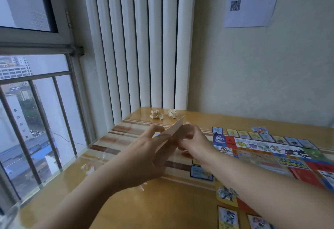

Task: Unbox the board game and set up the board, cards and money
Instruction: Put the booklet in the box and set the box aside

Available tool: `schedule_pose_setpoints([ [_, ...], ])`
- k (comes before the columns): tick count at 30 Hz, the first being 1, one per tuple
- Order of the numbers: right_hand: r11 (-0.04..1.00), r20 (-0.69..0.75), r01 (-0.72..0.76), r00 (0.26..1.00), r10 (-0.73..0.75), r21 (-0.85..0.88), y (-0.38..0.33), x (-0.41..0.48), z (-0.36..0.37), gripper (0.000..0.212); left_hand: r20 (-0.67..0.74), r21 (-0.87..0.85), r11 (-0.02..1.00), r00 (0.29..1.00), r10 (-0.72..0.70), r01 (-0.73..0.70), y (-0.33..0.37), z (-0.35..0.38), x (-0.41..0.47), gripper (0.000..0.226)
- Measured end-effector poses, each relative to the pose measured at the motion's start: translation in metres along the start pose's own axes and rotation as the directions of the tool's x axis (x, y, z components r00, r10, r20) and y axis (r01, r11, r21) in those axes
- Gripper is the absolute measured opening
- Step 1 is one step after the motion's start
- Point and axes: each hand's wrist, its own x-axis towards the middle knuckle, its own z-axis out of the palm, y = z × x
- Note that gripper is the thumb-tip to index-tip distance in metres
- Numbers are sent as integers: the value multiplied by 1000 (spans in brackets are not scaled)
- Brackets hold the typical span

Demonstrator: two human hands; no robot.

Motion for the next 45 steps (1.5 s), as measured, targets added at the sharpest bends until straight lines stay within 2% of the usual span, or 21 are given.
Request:
schedule_pose_setpoints([
  [4, 996, 15, 76, 997, -76, -46, -2, 3, 1, 54, -77, -44, 996, 994, -81, 77, -5, -9, 0, 62],
  [9, 949, -35, 292, 954, -298, -119, -28, 5, 2, 42, -210, -142, 984, 968, -137, 108, -12, -39, 1, 57],
  [12, 908, -55, 411, 908, -416, -85, -52, 0, 7, 33, -215, -405, 902, 943, -254, 151, -18, -72, 5, 43],
  [16, 869, -17, 480, 874, -485, -120, -59, -5, 13, 39, -185, -713, 680, 891, -414, 169, -30, -91, 8, 20],
  [17, 874, 13, 468, 882, -471, -132, -54, -5, 15, 38, -182, -733, 655, 874, -451, 186, -32, -89, 9, 16],
  [19, 872, 67, 454, 891, -449, -186, -41, -4, 18, 33, -193, -676, 695, 852, -487, 245, -35, -76, 10, 12],
  [21, 849, 82, 461, 886, -456, -257, -29, -2, 21, 29, -266, -613, 751, 829, -491, 247, -38, -59, 10, 24],
  [23, 853, 73, 453, 890, -451, -258, -23, 1, 20, 27, -389, -596, 782, 786, -480, 182, -44, -47, 9, 54],
  [25, 863, 57, 447, 893, -447, -235, -26, 6, 17, 22, -461, -618, 775, 738, -492, 132, -51, -41, 5, 72],
  [26, 867, 55, 441, 896, -441, -232, -28, 10, 15, 18, -447, -644, 754, 735, -509, 130, -54, -39, 2, 73],
  [28, 878, 79, 414, 910, -408, -238, -34, 18, 12, 10, -336, -717, 686, 803, -493, 121, -58, -35, -6, 65],
  [30, 910, 118, 372, 927, -355, -185, -39, 23, 11, 6, -221, -812, 580, 888, -404, 62, -59, -32, -13, 51],
  [32, 947, 141, 308, 945, -294, -90, -43, 26, 13, 15, -194, -866, 500, 908, -372, 19, -61, -32, -16, 35],
  [34, 965, 158, 263, 954, -256, -25, -48, 30, 16, 34, -217, -835, 550, 896, -388, 36, -68, -36, -12, 24],
  [36, 960, 201, 276, 944, -263, -41, -51, 33, 18, 45, -247, -722, 688, 901, -356, 73, -70, -40, -7, 21],
  [38, 943, 247, 315, 927, -281, -110, -53, 34, 17, 38, -261, -637, 766, 909, -324, 90, -72, -43, -6, 26],
  [40, 932, 269, 336, 918, -292, -137, -53, 32, 16, 27, -295, -599, 795, 897, -329, 95, -74, -44, -7, 27],
  [43, 928, 260, 356, 912, -318, -114, -50, 31, 16, 41, -367, -559, 825, 867, -336, 83, -78, -39, -8, 29],
  [45, 918, 224, 383, 908, -355, -99, -48, 33, 16, 33, -382, -566, 822, 861, -336, 70, -77, -34, -10, 33],
])
